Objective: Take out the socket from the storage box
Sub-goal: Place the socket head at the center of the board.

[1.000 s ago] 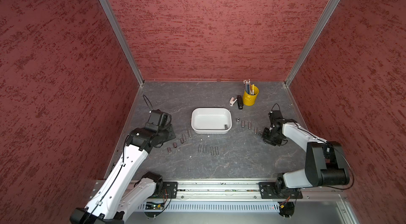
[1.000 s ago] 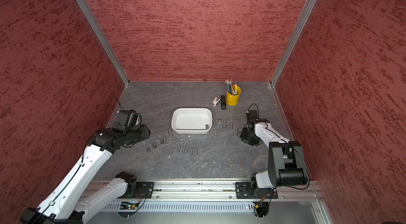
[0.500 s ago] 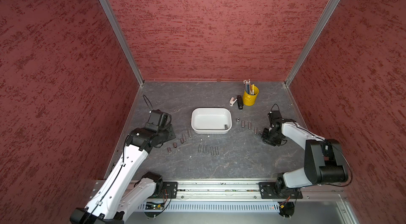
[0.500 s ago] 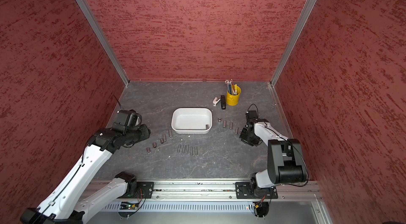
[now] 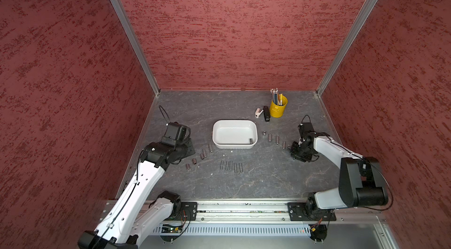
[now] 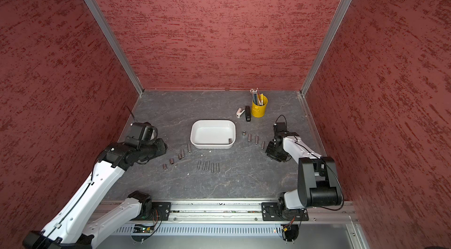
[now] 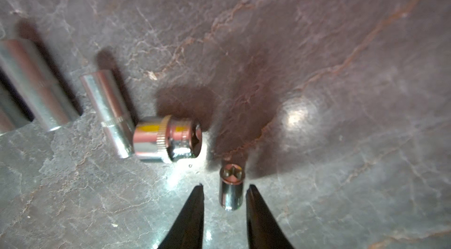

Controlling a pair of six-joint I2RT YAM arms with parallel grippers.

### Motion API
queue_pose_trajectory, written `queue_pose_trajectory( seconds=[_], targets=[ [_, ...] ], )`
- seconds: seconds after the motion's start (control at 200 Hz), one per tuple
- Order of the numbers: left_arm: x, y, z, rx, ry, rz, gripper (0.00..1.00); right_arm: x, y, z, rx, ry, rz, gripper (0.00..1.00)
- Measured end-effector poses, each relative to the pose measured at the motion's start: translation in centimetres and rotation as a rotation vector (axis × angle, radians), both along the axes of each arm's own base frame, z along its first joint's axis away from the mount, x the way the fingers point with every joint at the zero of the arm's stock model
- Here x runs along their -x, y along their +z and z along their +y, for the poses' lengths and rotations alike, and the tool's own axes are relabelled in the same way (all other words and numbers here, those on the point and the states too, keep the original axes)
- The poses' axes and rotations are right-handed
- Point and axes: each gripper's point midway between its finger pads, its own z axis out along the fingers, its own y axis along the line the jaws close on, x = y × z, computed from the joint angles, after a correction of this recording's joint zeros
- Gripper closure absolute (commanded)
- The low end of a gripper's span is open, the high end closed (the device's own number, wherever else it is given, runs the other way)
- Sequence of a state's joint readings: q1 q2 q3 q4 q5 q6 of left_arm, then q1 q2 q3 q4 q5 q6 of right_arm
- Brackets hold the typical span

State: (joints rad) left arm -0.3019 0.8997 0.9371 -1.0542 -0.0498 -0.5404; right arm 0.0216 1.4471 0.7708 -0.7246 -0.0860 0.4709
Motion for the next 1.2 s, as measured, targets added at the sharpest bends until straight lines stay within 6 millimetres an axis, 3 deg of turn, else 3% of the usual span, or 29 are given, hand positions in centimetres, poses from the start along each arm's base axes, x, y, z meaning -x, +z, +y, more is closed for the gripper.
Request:
queue_pose_trajectory(
  seconds=[0.486,1.197],
  targets=[
    [-0.01,-0.05,-0.01,0.0,0.0,0.002,0.59,0.0,0.0,0.01,0.0,0.0,0.0,0.6],
    [-0.03,-0.13,-0.02,-0.001,0.0,0.006,0.59,0.02,0.6,0.25,-0.015,0.003,-0.015,0.59]
  ],
)
